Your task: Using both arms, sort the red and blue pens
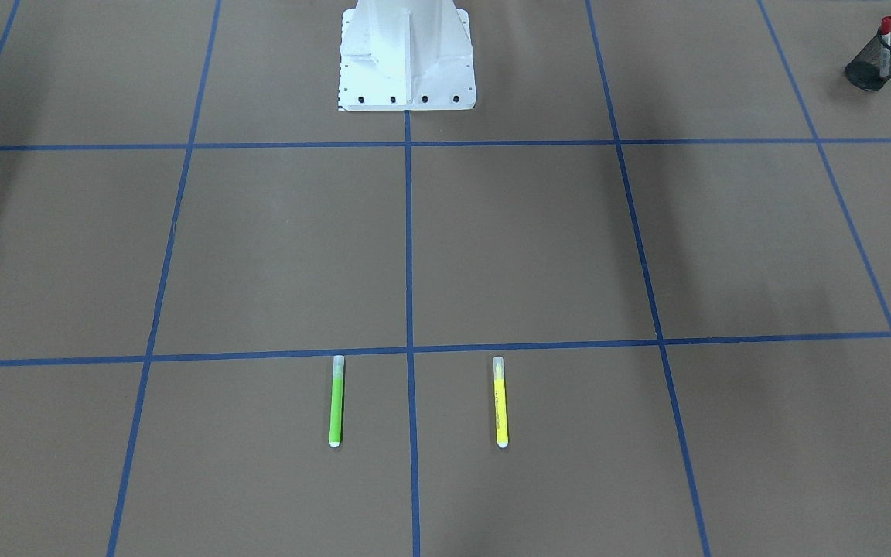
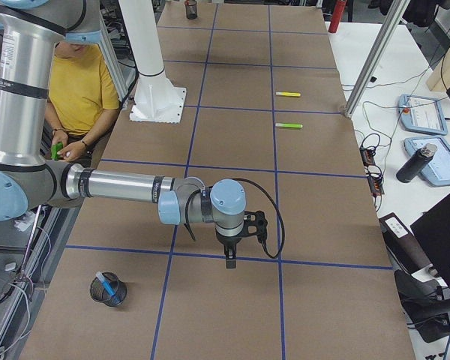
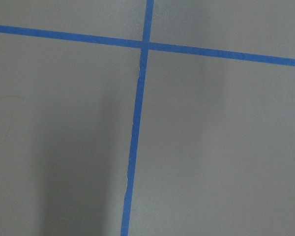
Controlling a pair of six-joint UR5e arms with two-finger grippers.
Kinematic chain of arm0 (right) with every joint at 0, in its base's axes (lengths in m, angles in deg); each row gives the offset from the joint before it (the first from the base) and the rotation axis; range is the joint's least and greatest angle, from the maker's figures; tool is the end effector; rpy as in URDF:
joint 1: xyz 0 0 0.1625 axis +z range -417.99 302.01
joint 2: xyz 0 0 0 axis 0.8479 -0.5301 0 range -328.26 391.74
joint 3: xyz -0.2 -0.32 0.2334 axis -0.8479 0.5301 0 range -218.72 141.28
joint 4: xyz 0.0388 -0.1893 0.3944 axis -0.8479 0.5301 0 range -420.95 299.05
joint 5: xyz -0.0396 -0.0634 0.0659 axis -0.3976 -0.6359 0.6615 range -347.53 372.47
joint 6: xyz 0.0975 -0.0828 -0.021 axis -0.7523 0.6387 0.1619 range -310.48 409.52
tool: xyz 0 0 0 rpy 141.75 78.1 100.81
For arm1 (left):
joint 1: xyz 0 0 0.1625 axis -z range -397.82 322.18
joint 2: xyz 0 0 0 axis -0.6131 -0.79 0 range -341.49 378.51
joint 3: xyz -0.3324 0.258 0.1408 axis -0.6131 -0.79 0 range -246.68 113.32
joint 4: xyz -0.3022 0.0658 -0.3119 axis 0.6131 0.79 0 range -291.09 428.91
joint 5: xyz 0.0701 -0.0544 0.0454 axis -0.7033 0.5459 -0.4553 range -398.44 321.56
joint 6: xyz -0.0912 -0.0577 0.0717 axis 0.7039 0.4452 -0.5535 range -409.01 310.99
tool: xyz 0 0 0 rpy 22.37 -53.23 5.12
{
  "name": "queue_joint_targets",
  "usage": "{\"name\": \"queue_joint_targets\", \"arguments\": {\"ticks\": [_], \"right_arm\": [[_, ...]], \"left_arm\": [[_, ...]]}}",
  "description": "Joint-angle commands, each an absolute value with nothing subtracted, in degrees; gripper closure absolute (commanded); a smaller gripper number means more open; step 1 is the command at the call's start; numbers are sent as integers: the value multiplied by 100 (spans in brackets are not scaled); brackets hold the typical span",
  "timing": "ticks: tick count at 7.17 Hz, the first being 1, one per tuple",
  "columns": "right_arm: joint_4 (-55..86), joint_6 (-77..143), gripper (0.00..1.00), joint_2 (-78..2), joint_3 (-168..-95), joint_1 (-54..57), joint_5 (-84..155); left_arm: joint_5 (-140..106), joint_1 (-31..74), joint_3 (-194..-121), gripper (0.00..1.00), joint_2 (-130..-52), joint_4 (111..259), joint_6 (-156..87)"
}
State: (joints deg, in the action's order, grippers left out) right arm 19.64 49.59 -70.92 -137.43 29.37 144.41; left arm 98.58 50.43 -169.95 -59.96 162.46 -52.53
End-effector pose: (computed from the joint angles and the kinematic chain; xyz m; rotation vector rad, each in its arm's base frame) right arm 0.0269 -0.4303 0.7108 0.0744 -0.7335 -0.0800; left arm -0.0251 -0.4380 0.6634 0.0996 0.8192 0.1245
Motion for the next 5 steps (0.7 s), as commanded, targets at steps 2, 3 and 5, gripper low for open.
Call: {"name": "queue_joint_targets", "arguments": {"ticks": [2,3,5], "right_arm": [[1964,4961,0,-7092,-13742,2937,14439],[1964,4961,0,-7092,-13742,2937,14439],[1973,4961,0,-7092,-13742,2937,14439]], "left_arm": [[9858,5042,-17039,0,-5989,16251,-5244],[9858,5042,-17039,0,-5989,16243,-5253],[9849,5051,-17083,0,-5989,16243,-5244]]}}
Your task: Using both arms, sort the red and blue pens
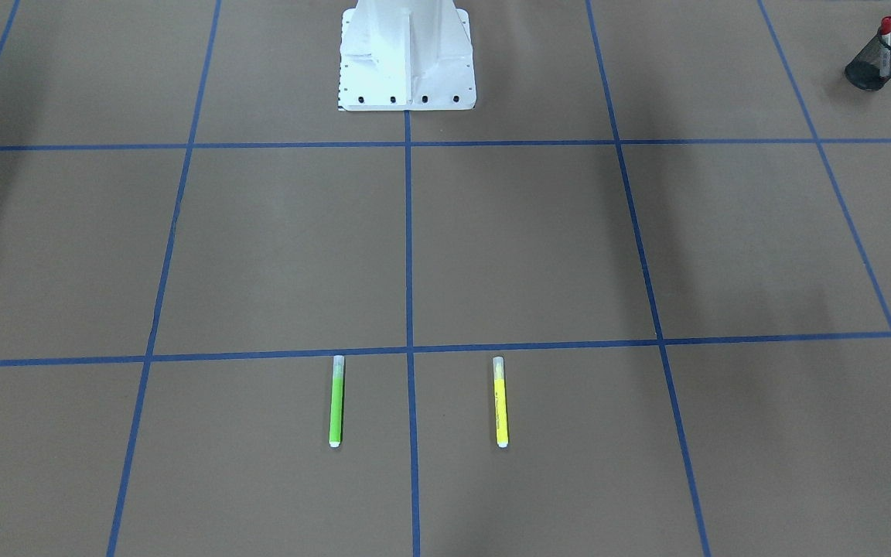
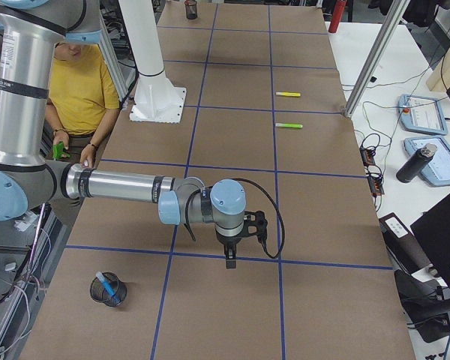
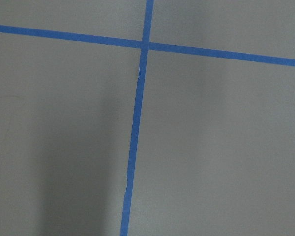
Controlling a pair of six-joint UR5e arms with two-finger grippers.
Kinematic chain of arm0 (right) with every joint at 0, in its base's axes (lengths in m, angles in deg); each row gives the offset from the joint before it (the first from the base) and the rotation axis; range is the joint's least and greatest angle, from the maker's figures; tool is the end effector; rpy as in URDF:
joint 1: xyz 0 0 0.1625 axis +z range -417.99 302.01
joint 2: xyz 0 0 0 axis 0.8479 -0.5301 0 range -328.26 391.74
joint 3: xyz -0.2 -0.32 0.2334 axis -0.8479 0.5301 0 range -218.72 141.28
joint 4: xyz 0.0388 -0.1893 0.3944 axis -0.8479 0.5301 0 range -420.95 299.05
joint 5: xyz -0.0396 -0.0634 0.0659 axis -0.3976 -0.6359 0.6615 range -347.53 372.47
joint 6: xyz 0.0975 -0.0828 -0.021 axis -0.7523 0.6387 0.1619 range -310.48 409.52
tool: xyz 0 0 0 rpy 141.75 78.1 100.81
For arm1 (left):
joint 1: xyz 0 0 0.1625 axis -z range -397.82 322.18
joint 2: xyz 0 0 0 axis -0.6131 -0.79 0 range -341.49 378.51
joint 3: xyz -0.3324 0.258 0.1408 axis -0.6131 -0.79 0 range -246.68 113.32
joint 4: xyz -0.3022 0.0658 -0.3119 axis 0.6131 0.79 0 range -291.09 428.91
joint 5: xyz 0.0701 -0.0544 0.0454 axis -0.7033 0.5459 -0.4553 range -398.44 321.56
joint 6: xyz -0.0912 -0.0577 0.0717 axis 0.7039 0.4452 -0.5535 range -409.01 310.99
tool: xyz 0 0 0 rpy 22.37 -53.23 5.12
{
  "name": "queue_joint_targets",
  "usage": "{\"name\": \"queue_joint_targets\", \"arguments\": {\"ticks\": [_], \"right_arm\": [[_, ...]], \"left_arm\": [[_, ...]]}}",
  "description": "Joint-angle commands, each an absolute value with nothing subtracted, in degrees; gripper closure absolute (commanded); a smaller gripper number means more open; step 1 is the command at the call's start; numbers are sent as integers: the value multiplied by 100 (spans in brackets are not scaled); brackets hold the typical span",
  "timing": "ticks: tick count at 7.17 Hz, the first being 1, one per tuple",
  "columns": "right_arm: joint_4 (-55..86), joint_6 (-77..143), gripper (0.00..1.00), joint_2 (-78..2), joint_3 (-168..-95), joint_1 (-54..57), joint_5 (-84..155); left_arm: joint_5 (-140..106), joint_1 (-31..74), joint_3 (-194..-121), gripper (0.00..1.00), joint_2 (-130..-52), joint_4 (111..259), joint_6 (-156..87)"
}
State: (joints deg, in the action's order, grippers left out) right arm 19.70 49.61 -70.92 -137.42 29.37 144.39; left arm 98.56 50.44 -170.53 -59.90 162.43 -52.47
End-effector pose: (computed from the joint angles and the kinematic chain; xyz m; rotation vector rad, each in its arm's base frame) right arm 0.0269 -0.4302 0.7110 0.0734 -0.7331 -0.0799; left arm -0.0252 -0.4380 0.6586 0.1073 0.8187 0.1268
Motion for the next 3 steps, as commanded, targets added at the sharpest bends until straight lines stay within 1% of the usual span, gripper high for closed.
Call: {"name": "queue_joint_targets", "arguments": {"ticks": [1,3], "right_arm": [[1973,4961,0,-7092,-13742,2937,14439],[1973,4961,0,-7092,-13742,2937,14439]], "left_arm": [[9849,5051,-17153,0,-5981,16243,-5244],[9849,5051,-17215,0,-5902,16243,-5244]]}}
